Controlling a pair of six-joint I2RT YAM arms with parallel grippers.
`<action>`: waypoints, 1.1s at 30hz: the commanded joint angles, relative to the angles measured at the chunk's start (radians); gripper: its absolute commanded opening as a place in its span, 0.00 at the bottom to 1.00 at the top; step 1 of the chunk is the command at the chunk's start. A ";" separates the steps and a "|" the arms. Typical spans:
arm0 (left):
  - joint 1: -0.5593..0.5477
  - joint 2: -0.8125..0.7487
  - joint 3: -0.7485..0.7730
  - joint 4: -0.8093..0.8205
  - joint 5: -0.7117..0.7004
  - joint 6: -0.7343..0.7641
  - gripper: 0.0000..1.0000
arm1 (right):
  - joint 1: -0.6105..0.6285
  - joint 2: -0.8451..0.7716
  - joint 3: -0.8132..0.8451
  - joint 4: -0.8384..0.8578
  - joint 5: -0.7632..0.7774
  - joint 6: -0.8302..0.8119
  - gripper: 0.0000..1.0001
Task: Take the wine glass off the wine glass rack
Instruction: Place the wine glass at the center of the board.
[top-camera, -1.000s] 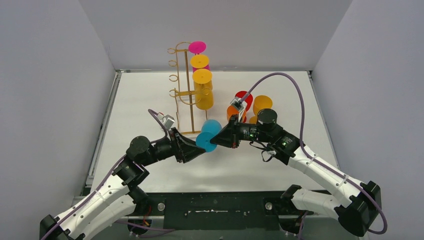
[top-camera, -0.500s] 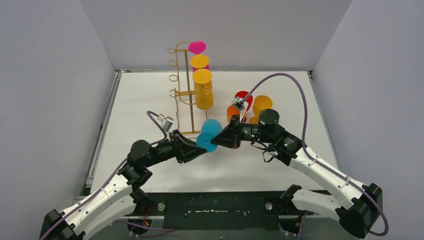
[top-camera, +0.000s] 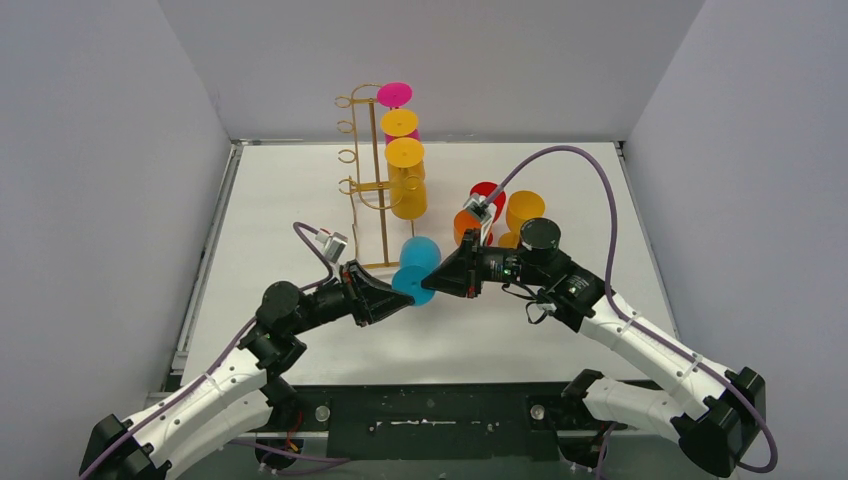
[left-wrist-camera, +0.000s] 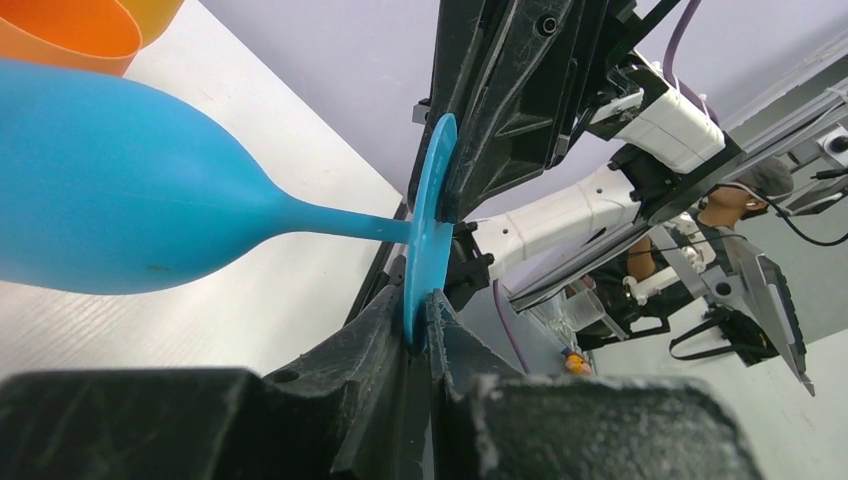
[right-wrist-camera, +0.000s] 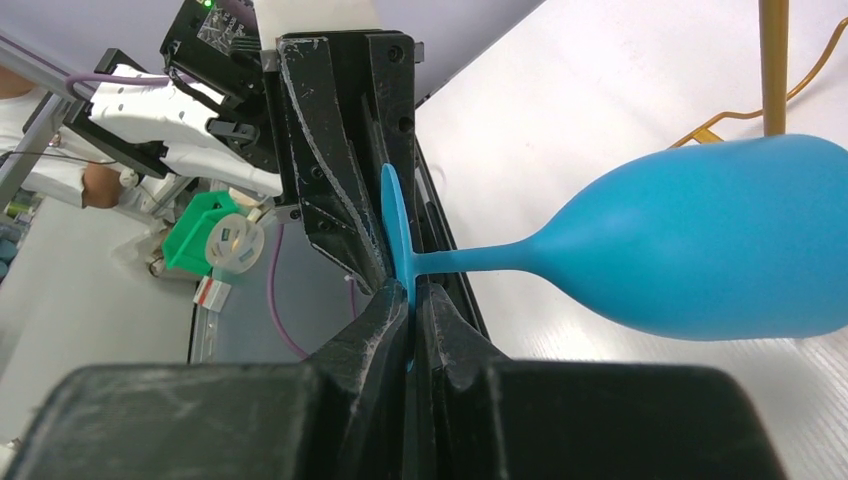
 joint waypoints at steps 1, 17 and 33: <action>-0.008 0.001 -0.001 0.097 -0.004 -0.005 0.12 | 0.003 -0.007 0.011 0.074 -0.028 -0.004 0.00; -0.009 -0.004 -0.028 0.139 -0.029 0.012 0.00 | 0.003 -0.034 0.007 0.073 0.016 -0.019 0.22; -0.011 -0.145 -0.026 -0.131 0.129 0.437 0.00 | -0.041 -0.162 0.052 -0.170 0.676 -0.042 0.75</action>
